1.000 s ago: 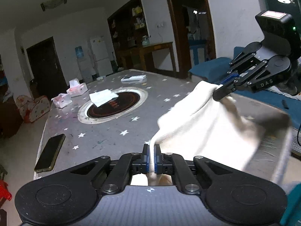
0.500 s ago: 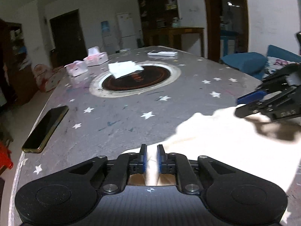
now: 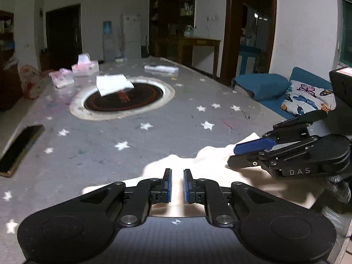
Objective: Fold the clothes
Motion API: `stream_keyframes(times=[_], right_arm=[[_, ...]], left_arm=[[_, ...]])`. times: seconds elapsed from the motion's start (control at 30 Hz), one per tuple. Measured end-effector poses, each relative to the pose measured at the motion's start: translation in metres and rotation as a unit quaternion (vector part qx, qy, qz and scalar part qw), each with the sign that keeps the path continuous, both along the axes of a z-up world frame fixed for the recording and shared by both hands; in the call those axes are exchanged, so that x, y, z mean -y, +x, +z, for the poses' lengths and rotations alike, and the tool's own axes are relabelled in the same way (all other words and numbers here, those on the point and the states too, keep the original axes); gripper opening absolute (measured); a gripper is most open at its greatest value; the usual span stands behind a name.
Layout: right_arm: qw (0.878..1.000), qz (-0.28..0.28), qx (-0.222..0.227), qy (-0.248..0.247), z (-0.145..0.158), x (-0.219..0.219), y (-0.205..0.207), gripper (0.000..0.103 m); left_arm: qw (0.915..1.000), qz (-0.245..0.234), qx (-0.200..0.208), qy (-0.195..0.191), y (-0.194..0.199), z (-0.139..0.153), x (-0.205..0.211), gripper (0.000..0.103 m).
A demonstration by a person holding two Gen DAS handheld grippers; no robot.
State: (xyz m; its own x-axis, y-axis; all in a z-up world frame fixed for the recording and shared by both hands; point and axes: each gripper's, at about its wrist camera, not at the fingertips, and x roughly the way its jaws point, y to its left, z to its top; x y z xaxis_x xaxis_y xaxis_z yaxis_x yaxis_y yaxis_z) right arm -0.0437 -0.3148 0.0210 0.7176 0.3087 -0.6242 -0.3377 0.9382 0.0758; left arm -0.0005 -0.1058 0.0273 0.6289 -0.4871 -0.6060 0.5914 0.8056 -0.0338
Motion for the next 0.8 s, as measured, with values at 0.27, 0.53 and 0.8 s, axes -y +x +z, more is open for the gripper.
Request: stream_keyframes(times=[0.27,0.53,0.8], right_arm=[[1.000,-0.010,-0.004,0.008,-0.005,0.005,0.006,0.020],[1.000,-0.002,0.000,-0.007,-0.006,-0.002,0.010,0.020],[1.000,-0.001,0.020,-0.020,0.008,0.010,-0.037,0.020]], left_arm=[[0.9996,0.014,-0.026,-0.005,0.014,-0.012,0.005,0.013],[0.9993,0.022,-0.028,-0.003,0.015,-0.013,0.007,0.013],[0.9994,0.026,-0.024,-0.001,0.013,-0.013,0.008,0.013]])
